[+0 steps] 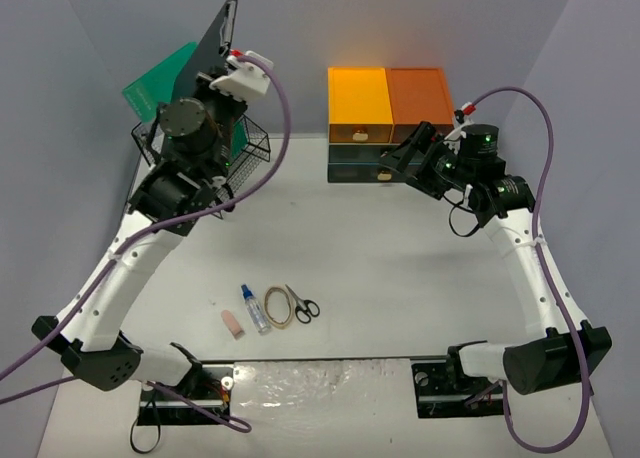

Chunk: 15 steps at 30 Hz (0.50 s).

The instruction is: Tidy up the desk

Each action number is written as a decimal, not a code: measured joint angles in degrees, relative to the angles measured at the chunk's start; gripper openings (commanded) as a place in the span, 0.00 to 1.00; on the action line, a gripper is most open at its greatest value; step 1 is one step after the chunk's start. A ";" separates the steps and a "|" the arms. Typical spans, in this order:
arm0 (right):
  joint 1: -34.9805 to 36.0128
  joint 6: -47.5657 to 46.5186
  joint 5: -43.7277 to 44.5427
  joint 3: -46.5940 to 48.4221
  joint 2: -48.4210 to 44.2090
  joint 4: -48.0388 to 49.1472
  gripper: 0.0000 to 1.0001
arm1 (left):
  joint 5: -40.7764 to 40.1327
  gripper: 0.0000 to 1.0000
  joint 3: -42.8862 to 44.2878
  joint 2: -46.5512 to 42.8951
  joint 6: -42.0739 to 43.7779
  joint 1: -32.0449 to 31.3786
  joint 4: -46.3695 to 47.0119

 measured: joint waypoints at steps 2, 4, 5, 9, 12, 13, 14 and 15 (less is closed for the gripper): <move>0.00 -0.55 0.19 -0.27 -0.27 0.04 1.00 | 4.70 0.00 2.63 -0.29 -4.20 2.70 -4.48; 0.00 -0.92 0.42 -0.52 -0.29 0.04 1.00 | 10.82 0.00 4.22 -0.46 -8.89 6.28 -8.62; 0.00 -1.07 0.49 -0.65 -0.29 0.04 1.00 | 13.68 0.00 4.85 -0.45 -11.01 7.97 -10.57; 0.00 -1.78 0.53 -0.77 -0.24 0.03 1.00 | 25.23 0.00 5.90 0.21 -19.35 14.23 -16.14; 0.00 -2.12 0.53 -0.77 -0.17 0.02 1.00 | 32.41 0.00 5.35 0.79 -24.67 17.32 -17.41; 0.00 -2.24 0.53 -0.77 -0.15 0.02 1.00 | 34.54 0.00 5.07 1.00 -26.34 18.05 -17.52; 0.00 -2.39 0.52 -0.77 -0.13 0.02 1.00 | 36.82 0.00 4.65 1.21 -28.06 18.98 -17.42; 0.00 -2.56 0.51 -0.77 -0.12 0.02 1.00 | 39.20 0.00 4.14 1.42 -29.81 20.02 -17.19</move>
